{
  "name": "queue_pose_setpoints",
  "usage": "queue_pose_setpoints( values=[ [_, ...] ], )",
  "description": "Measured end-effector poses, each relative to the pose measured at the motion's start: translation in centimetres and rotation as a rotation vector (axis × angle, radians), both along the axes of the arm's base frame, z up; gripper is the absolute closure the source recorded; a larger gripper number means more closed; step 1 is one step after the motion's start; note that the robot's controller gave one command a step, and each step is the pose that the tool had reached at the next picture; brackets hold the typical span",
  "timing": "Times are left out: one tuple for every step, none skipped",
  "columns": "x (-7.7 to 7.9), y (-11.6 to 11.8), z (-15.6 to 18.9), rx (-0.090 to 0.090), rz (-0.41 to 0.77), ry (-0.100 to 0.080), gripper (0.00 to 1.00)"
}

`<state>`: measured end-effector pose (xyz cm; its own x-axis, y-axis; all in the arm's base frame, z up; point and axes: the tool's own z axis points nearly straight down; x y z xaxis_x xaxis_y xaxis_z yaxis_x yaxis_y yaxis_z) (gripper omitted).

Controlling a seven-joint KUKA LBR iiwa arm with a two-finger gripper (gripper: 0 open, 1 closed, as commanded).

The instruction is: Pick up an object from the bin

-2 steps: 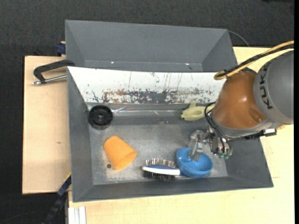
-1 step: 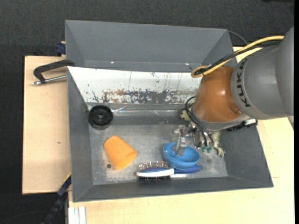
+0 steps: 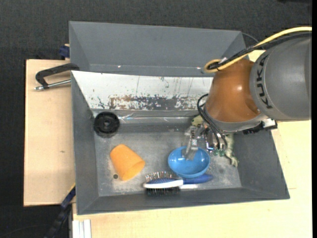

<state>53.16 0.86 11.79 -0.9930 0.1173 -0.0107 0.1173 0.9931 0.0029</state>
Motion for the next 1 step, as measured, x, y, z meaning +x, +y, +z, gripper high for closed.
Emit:
queue_pose_setpoints(
  values=[
    [-1.62,-0.71,13.55,-0.001,-0.002,-0.004,1.00]
  ],
)
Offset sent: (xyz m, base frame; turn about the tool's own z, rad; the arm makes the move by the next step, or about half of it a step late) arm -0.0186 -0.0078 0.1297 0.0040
